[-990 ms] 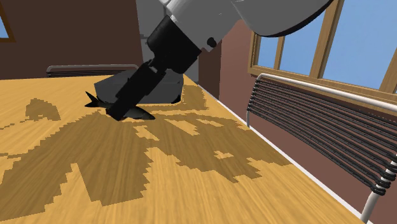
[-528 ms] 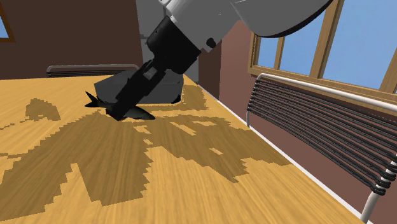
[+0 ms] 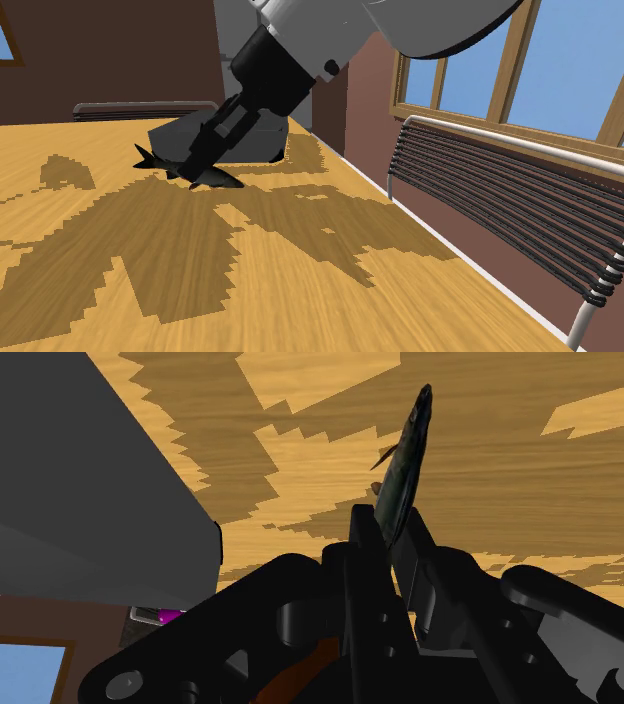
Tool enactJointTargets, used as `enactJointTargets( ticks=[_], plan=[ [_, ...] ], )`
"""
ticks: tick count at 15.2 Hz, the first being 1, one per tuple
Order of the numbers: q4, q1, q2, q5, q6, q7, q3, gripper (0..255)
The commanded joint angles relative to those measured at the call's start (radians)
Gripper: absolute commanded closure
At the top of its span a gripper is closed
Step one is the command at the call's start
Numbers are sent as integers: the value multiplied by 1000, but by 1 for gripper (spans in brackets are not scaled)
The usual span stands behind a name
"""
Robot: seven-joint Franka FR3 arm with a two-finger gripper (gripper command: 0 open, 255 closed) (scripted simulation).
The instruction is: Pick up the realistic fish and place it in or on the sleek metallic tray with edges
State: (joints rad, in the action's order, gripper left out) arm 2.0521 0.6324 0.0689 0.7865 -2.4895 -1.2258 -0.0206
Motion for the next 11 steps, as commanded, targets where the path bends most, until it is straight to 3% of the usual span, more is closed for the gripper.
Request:
enactJointTargets(
  ticks=[1,11],
  plan=[
    [0,0,0,0,0,0,0,255],
    [-90,-13,27,-86,96,106,3,255]
  ],
)
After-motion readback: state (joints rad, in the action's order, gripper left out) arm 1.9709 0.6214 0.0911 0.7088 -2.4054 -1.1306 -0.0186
